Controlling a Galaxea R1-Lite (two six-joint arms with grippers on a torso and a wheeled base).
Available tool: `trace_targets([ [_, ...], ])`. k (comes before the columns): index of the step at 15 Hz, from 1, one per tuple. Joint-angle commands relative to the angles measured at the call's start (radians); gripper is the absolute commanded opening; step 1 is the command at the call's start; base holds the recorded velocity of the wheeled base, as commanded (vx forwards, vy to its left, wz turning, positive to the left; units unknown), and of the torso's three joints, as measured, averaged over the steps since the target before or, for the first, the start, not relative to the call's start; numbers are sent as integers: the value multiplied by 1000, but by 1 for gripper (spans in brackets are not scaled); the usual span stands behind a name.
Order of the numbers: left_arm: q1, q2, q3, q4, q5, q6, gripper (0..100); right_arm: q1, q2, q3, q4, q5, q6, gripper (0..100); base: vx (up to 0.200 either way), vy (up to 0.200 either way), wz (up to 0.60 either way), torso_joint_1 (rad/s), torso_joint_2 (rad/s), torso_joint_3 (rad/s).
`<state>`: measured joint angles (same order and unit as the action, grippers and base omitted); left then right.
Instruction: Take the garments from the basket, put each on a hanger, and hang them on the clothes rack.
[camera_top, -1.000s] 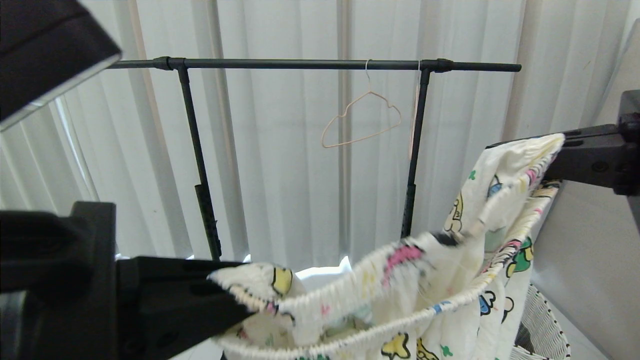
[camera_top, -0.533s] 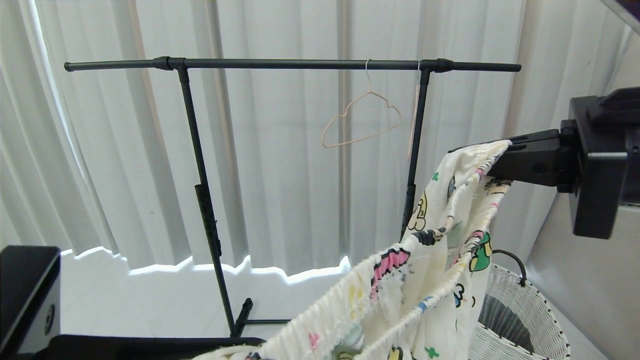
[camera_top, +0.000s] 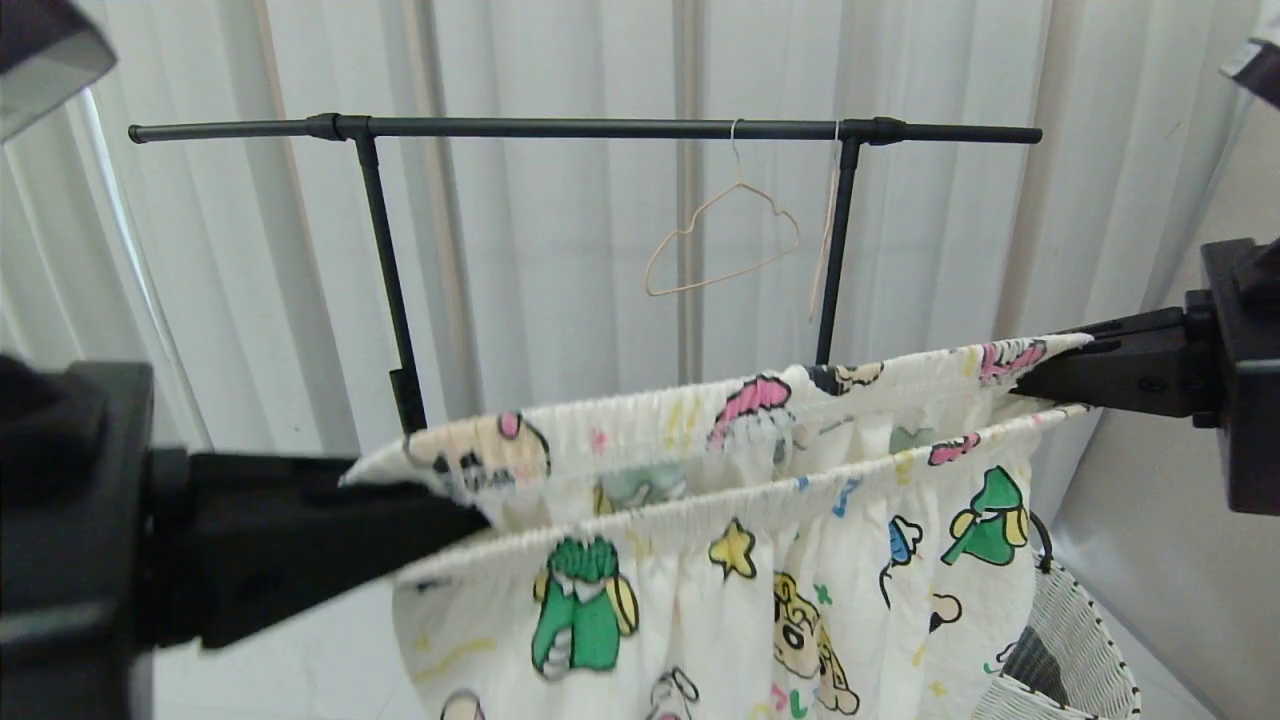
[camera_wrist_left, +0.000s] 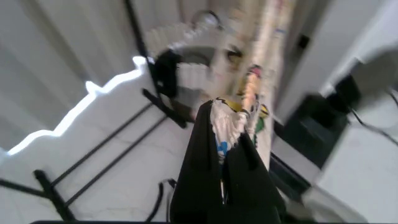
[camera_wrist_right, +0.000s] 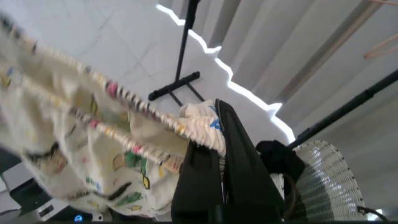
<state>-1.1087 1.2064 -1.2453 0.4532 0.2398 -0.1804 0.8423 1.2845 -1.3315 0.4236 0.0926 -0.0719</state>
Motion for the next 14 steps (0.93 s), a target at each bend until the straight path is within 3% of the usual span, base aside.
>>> trace_targets([
  [1,121,74,1,-73,47,16,0,1,-22,5,1,1,-3,0,0,0,0,0,0,0],
  [4,133,121,3,-84,184,35,0,11,-20,5,4,-1,-31,0,0,0,0,0,0,0],
  [7,129,125,-2,-105,188,36,0,23,-20,11,15,-1,-32,0,0,0,0,0,0,0],
  [8,129,127,-5,-110,188,36,0,29,-22,14,20,-1,-32,100,0,0,0,0,0,0],
  [11,130,134,0,-125,191,38,0,67,-47,58,21,-1,-39,100,0,0,0,0,0,0],
  [14,130,137,6,-125,196,39,0,69,-88,133,21,-1,-95,100,0,0,0,0,0,0],
])
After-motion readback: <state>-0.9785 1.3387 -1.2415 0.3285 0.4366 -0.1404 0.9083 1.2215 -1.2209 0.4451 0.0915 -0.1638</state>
